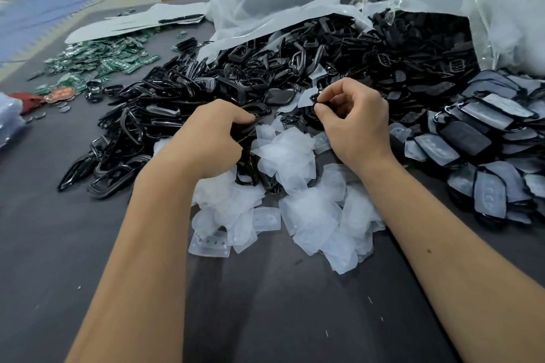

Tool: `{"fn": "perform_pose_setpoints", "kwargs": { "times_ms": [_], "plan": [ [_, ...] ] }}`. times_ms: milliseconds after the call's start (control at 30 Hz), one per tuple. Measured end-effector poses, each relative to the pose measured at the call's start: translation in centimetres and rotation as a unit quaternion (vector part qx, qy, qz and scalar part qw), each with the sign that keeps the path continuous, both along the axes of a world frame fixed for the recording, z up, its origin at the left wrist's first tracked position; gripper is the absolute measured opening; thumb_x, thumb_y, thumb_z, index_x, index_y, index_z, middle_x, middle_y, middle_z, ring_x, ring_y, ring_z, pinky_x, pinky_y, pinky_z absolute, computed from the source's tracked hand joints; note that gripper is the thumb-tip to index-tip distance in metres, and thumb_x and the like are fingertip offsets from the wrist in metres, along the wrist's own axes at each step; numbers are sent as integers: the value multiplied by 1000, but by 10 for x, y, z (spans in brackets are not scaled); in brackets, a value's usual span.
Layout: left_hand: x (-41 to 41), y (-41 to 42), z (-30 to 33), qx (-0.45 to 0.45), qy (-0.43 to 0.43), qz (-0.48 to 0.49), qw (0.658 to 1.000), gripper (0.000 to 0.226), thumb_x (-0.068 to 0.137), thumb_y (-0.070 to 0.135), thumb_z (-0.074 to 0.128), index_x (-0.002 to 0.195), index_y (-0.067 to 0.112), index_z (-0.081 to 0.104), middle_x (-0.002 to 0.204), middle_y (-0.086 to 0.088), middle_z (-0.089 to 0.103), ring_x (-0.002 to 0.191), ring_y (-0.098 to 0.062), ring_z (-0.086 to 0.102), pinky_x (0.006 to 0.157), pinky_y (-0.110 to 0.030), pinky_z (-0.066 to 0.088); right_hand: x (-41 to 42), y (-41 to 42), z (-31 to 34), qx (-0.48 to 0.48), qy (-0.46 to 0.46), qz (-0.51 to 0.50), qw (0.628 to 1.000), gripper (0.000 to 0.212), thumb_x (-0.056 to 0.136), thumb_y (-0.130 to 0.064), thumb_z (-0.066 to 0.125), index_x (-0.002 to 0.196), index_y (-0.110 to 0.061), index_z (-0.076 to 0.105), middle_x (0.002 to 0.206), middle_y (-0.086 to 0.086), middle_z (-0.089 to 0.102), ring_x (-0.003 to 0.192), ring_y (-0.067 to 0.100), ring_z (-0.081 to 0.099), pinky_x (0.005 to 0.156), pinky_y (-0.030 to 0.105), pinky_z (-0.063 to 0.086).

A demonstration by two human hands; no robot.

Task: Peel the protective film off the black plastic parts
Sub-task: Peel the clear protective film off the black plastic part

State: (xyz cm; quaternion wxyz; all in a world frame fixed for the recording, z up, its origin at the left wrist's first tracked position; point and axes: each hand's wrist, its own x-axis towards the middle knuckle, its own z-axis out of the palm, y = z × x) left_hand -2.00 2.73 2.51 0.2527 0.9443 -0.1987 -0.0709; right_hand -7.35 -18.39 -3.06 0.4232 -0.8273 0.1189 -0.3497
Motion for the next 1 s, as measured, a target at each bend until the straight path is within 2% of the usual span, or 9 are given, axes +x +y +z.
{"fn": "perform_pose_setpoints", "kwargs": {
  "times_ms": [67,167,267,500,600,700,800,867,1000],
  "plan": [
    [1,2,2,-36,15,17,999,71,83,-16,42,136,24,68,142,1,61,129,-19,57,98,-30,48,0,0,0,1,2,1,1000,5,88,-12,76,87,-15,72,77,-8,69,74,8,63,68,14,52],
    [5,2,-1,-117,-1,68,991,50,91,-5,49,123,22,75,119,0,72,90,-13,67,74,-28,56,0,1,0,6,6,5,1000,5,88,-13,76,87,-16,72,76,-8,69,72,8,63,71,19,54],
    [5,-4,-8,-146,-74,79,983,24,93,17,73,116,20,76,100,5,73,86,-6,67,80,-21,54,-1,1,0,15,11,27,999,7,87,-11,76,88,-17,73,78,-9,69,73,10,64,72,21,55],
    [11,-14,-22,-139,-74,35,987,56,81,2,80,128,31,70,89,10,67,66,-3,56,62,-8,41,-2,4,1,50,1,110,993,15,86,-6,78,95,-16,73,84,1,73,75,20,70,73,30,61],
    [12,-15,-21,-137,-80,15,987,48,81,1,72,99,45,74,76,11,63,56,1,51,54,-3,37,-3,5,1,86,1,164,983,18,86,-4,79,99,-15,74,86,3,74,75,21,72,67,33,60],
    [12,-15,-23,-145,-91,19,985,33,85,5,72,78,38,74,64,15,63,52,5,51,53,-2,38,-3,5,0,102,5,189,977,20,86,-5,81,102,-15,74,90,5,75,76,16,71,68,26,56],
    [13,-15,-24,-157,-106,25,982,21,83,8,73,78,28,76,62,24,65,57,7,56,55,-4,41,-3,5,0,116,3,196,974,21,86,-3,80,103,-13,74,87,3,74,70,12,68,65,24,55],
    [12,-15,-24,-162,-104,24,981,16,84,18,78,93,30,78,81,19,70,72,4,60,66,-11,48,-3,5,0,119,6,193,974,19,87,-3,79,102,-13,74,83,3,74,66,12,67,60,26,55],
    [6,-19,-26,-78,-102,-78,989,64,89,15,77,144,40,56,124,16,62,125,-16,44,111,-45,39,-4,4,2,120,-5,164,979,8,89,-6,78,94,-11,77,77,4,73,65,14,67,58,38,61]
  ]
}}
